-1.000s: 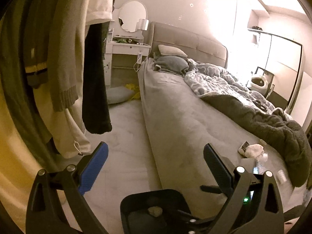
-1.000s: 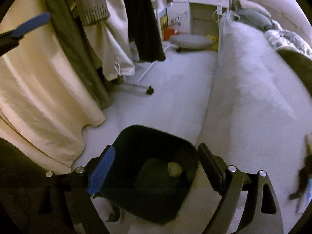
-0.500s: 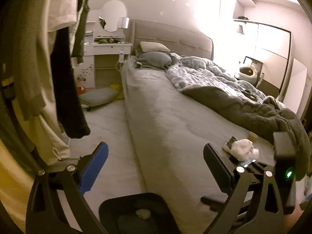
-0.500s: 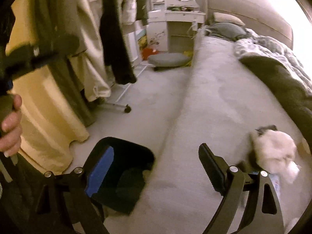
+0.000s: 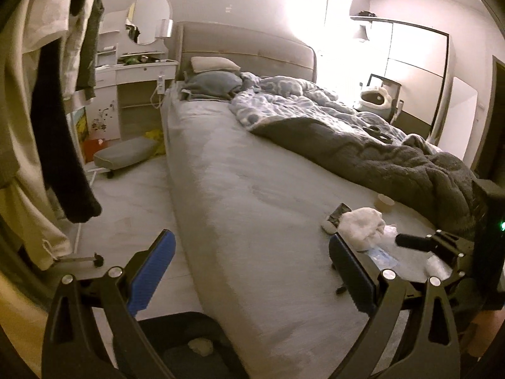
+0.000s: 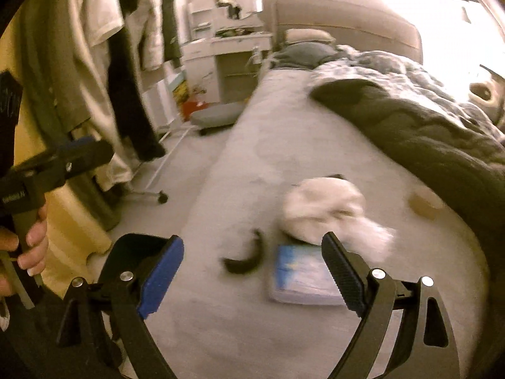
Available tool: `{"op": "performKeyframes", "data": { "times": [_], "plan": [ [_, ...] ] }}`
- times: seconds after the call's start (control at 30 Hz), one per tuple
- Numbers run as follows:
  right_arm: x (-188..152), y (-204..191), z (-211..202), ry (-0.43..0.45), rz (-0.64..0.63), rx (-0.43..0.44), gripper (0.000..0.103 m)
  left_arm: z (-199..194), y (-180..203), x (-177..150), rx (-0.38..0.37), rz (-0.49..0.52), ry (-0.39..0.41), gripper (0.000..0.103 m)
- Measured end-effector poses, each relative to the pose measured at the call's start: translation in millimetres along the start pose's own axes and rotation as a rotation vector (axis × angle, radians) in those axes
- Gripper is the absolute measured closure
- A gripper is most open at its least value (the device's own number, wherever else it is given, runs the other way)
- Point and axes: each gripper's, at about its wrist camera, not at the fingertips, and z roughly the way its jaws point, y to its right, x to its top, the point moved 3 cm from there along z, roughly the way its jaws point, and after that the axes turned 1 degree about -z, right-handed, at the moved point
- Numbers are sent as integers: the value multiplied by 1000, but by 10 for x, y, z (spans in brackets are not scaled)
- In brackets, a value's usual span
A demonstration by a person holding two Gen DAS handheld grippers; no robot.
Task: Collect trash
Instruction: 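Move both open tools back over the bed toward the remaining trash, then grasp the black curved plastic piece with the left tool while the right grasps the bubble wrap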
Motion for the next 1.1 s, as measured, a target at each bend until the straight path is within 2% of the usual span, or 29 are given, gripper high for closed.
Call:
{"op": "performKeyframes", "data": {
  "times": [0.3,0.53,0.67,0.83,0.9,1.1],
  "plan": [
    [-193,578,-186,6,97,-59,13,249,472,-177,-47,87,-40,4],
    [-414,920,-313,-4,130,-91,13,502,812,-455,-70,168,-59,5],
    [-478,1064,-412,9,153,-101,13,643,920,-544,-73,179,-85,13],
    [-565,1175,-451,-4,158,-106,13,794,943,-630,-61,161,-107,17],
    [-614,1227,-474,-9,166,-107,13,856,922,-645,-50,147,-119,24],
    [-716,1376,-535,-16,192,-119,13,949,845,-657,-45,85,-131,26]
  ]
}}
